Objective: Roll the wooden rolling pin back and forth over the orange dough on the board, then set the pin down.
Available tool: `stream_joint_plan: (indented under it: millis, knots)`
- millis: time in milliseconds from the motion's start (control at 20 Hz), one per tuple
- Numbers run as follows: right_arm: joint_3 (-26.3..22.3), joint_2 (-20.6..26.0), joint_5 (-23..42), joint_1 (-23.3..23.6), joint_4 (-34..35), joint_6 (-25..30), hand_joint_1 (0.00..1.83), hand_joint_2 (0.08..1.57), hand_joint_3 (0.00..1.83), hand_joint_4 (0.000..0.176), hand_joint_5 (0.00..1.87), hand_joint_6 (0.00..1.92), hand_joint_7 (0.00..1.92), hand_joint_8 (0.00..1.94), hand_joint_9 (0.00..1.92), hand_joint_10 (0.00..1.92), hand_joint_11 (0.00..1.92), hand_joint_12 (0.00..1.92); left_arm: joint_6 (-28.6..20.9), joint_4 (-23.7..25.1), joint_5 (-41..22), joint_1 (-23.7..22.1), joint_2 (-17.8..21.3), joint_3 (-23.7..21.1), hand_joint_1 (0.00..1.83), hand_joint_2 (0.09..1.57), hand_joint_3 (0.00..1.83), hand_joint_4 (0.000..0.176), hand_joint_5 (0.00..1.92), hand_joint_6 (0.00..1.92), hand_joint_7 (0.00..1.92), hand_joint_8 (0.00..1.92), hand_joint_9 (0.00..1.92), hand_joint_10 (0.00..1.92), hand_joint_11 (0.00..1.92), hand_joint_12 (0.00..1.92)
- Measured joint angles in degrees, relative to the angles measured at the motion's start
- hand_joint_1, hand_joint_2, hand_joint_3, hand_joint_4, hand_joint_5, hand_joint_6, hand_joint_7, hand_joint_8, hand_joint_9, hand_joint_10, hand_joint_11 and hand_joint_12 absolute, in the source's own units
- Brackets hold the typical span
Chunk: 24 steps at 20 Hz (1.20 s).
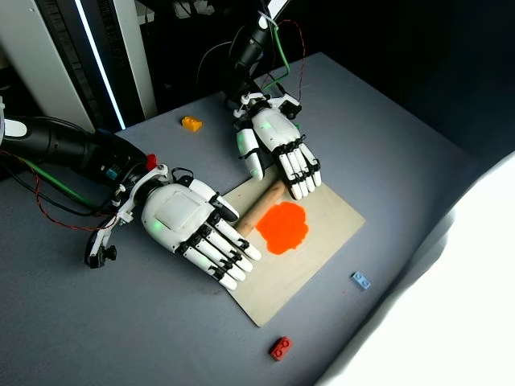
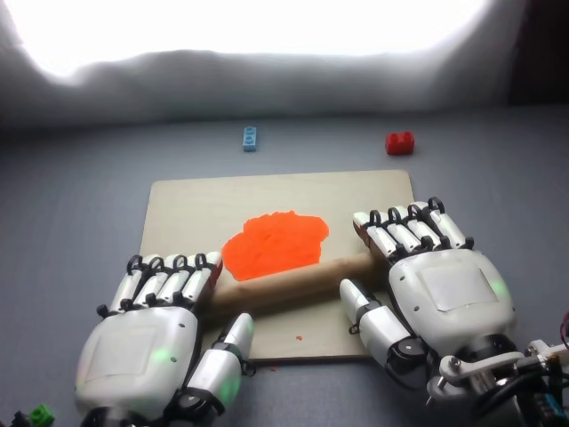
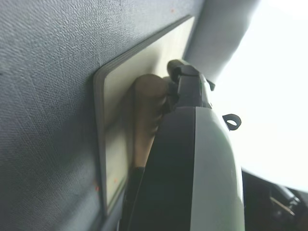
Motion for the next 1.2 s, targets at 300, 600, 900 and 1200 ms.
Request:
stream_joint_plan:
  millis: [300, 600, 900, 1200]
  knots:
    - [-1.2, 0.4, 0.1, -0.2, -0.5, 0.0, 0.00, 1.56, 0.00, 0.000, 0.33, 0.01, 0.36, 0.01, 0.30, 0.01, 0.00, 0.51, -0.2, 0.2, -1.0, 0.7, 0.0, -1.6, 0.00, 1.57, 0.01, 0.000, 0.27, 0.01, 0.31, 0.01, 0.24, 0.01, 0.00, 0.41]
    - [-2.1, 1.0, 0.5, -0.6, -0.2, -0.2, 0.00, 1.56, 0.00, 0.000, 0.32, 0.01, 0.34, 0.00, 0.27, 0.00, 0.00, 0.42, -0.2, 0.2, -1.4, 1.0, 0.0, -2.6, 0.00, 1.57, 0.00, 0.000, 0.25, 0.00, 0.29, 0.00, 0.23, 0.00, 0.00, 0.37]
    - [-2.3, 1.1, 0.5, -0.8, -0.4, -0.2, 0.00, 1.56, 0.00, 0.000, 0.31, 0.00, 0.34, 0.00, 0.28, 0.00, 0.00, 0.43, -0.3, 0.1, -1.4, 1.1, 0.0, -2.4, 0.00, 1.57, 0.00, 0.000, 0.27, 0.00, 0.30, 0.00, 0.23, 0.00, 0.00, 0.45]
    - [-2.5, 1.1, 0.5, -0.8, -0.3, -0.2, 0.00, 1.56, 0.00, 0.000, 0.32, 0.00, 0.34, 0.00, 0.28, 0.00, 0.00, 0.44, -0.3, 0.1, -1.4, 1.1, 0.0, -2.4, 0.00, 1.56, 0.01, 0.000, 0.24, 0.00, 0.28, 0.00, 0.22, 0.00, 0.00, 0.41]
